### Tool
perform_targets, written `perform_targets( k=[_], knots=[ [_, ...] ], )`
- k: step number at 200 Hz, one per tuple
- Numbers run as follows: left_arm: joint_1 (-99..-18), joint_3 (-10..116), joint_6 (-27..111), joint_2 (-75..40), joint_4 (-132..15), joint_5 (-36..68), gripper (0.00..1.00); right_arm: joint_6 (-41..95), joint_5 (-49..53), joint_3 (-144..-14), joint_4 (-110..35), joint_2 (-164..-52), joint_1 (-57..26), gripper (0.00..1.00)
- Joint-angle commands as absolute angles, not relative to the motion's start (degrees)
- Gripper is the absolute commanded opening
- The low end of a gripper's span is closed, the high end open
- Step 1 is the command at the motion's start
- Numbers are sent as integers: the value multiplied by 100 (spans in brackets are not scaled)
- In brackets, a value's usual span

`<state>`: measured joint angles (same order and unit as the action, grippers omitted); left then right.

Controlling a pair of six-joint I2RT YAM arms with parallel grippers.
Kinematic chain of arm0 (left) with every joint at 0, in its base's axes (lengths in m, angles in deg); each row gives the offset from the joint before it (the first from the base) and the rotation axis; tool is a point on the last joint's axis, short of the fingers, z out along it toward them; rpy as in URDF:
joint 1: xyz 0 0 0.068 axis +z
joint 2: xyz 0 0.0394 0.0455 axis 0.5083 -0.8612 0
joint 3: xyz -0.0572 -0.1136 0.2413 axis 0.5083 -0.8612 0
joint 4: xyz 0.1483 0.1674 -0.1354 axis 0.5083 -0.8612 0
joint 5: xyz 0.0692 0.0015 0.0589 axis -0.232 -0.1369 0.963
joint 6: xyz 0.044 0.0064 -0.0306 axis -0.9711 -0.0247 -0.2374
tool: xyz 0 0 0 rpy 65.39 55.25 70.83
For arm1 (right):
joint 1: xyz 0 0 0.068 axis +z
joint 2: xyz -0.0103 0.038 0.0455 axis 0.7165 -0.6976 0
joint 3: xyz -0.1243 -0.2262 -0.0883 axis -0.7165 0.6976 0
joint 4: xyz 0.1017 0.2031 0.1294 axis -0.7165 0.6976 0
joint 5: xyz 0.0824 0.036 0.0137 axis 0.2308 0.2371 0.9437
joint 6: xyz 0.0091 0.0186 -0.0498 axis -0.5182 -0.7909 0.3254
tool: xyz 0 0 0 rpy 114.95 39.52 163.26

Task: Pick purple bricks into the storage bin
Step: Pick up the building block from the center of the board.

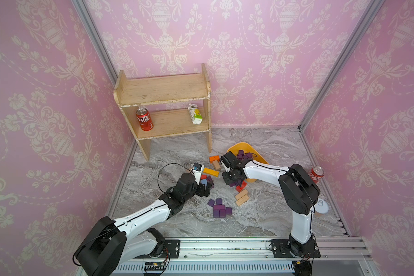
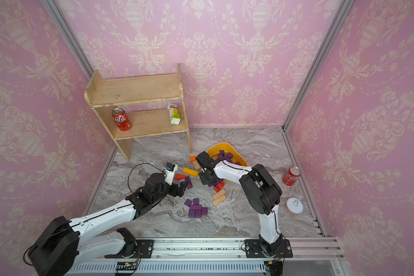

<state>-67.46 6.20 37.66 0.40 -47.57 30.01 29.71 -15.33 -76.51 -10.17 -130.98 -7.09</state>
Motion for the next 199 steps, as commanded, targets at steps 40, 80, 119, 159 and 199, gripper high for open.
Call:
perform_targets(
  k=[40,80,119,159,199],
  knots=[
    [-6707,552,3600,35,-4673,3175,99,3071,-1330,-7661,-954,-13266,-686,42],
    [-6709,538,3589,43,-4698,3230,99,3084,-1340,-7705,-897,-13335,-684,40],
    [-6707,528,3583,69,-4709,3287,99,3090,-1196,-7627,-1075,-13123,-687,24],
    [-6711,565,3569,87,-4730,3316,99,3049,-938,-7681,-1305,-12494,-756,23],
    [-6710,828,3667,174,-5163,3620,99,3040,-817,-7952,-1208,-12020,-1204,24]
  ],
)
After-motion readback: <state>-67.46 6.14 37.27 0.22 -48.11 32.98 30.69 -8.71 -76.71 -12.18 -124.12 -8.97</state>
